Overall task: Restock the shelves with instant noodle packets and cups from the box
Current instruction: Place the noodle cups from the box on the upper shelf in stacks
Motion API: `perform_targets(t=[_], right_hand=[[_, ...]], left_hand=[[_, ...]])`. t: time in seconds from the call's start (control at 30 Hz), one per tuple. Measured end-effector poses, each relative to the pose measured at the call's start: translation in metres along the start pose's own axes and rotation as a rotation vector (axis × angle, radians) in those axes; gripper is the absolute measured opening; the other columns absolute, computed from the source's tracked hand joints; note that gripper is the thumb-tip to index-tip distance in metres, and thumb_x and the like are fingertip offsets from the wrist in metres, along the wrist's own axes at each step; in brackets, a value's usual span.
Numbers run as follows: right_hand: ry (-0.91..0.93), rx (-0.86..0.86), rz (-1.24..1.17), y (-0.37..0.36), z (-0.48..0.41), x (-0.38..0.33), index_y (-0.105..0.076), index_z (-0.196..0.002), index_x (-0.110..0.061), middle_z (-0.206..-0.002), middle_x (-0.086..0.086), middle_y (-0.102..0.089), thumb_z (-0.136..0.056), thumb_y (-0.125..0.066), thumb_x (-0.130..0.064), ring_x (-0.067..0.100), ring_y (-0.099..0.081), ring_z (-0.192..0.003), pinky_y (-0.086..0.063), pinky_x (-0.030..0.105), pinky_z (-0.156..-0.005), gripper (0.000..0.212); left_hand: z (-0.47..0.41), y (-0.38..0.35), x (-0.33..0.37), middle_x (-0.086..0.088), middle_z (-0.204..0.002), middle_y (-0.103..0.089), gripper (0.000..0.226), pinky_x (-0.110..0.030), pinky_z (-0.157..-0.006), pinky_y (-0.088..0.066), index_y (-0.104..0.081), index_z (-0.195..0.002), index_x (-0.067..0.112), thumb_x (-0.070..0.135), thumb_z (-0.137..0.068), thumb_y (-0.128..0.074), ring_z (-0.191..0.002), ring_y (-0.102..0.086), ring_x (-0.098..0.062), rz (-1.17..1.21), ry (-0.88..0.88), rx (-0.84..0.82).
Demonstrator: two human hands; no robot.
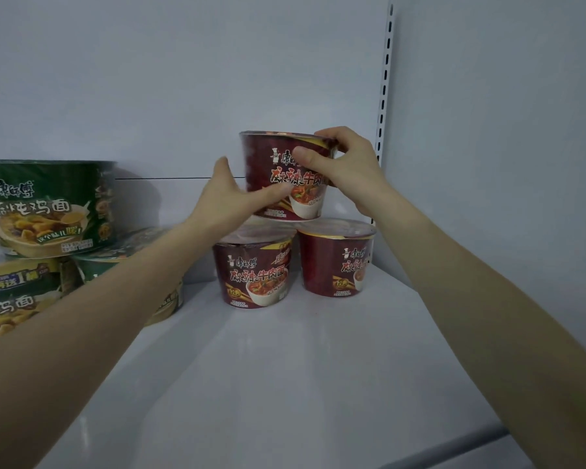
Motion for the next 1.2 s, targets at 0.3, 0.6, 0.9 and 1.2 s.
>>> perform_targets(t=[0.3,0.6,0.9,1.2], right_hand=[[-0.167,-0.244,0.199,0.054,0.013,0.033,-0.052,-0.127,-0.021,-0.131,0.000,-0.055,-0.093,-0.051,-0.019,0.007,-0.051,-0.112,-0.040,0.021,-0.094,0.034],[-0.148,-0.538,0.733,0.064,0.032,0.086,-0.058,-0.123,-0.010,-0.123,0.003,-0.060,-0.081,-0.070,-0.015,0.016,-0.051,-0.118,-0.034,0.021,-0.095,0.044],[-0.098,-0.475,0.681,0.052,0.030,0.091,-0.063,-0.118,-0.012,-0.121,0.005,-0.062,-0.081,-0.069,-0.023,0.019,-0.055,-0.114,-0.041,0.030,-0.099,0.038],[-0.090,-0.432,0.679,0.048,0.030,0.093,-0.064,-0.117,-0.015,-0.119,0.003,-0.064,-0.084,-0.066,-0.030,0.016,-0.057,-0.112,-0.039,0.023,-0.085,0.037]], left_hand=[[-0.008,-0.008,0.003,0.004,-0.107,-0.061,0.067,-0.028,-0.078,-0.053,-0.042,-0.113,0.017,0.039,-0.061,-0.080,-0.095,-0.064,-0.011,0.322,-0.036,0.041],[-0.007,-0.009,-0.006,0.005,-0.106,-0.061,0.065,-0.025,-0.076,-0.052,-0.042,-0.114,0.018,0.035,-0.064,-0.079,-0.093,-0.064,-0.010,0.301,-0.017,0.062],[-0.006,-0.010,-0.001,0.004,-0.107,-0.062,0.074,-0.028,-0.080,-0.053,-0.042,-0.117,0.017,0.041,-0.057,-0.077,-0.095,-0.064,-0.012,0.312,-0.032,0.058],[0.000,-0.011,0.005,0.006,-0.106,-0.062,0.078,-0.026,-0.079,-0.054,-0.041,-0.119,0.015,0.043,-0.053,-0.075,-0.093,-0.065,-0.010,0.322,-0.046,0.034]])
Point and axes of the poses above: each hand's wrist, its own z-axis away from the middle knuckle, its own y-axis out of the back of the hand, x = y × z, the point moved 4 cm from there along -z, towards the middle knuckle
